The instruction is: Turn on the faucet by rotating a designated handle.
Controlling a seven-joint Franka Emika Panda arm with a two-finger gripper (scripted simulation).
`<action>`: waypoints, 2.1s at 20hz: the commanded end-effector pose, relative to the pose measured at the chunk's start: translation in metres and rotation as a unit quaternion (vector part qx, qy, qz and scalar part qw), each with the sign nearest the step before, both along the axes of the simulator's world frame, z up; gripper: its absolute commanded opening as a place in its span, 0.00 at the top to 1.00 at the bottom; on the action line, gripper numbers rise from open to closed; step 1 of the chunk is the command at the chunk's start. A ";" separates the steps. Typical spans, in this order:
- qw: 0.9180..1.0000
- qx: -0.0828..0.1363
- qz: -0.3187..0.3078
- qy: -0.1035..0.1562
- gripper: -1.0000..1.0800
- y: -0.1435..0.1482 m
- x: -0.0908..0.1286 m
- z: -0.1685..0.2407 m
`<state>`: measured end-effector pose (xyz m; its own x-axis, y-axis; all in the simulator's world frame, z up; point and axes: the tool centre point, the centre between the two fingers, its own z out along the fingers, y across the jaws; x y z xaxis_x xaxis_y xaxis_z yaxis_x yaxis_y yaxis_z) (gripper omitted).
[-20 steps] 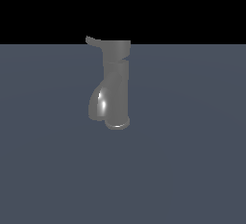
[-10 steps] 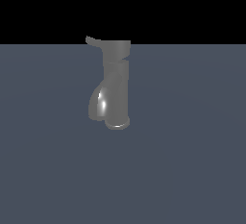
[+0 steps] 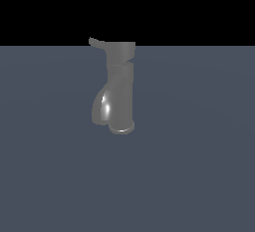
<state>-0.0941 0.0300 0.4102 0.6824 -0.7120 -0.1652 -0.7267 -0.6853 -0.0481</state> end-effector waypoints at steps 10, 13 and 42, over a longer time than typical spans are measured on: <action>0.989 -0.021 -0.148 0.016 1.00 0.015 0.053 -0.036; 0.982 -0.029 -0.186 0.018 1.00 0.020 0.066 -0.046; 0.902 -0.086 -0.423 -0.003 1.00 0.053 0.144 -0.113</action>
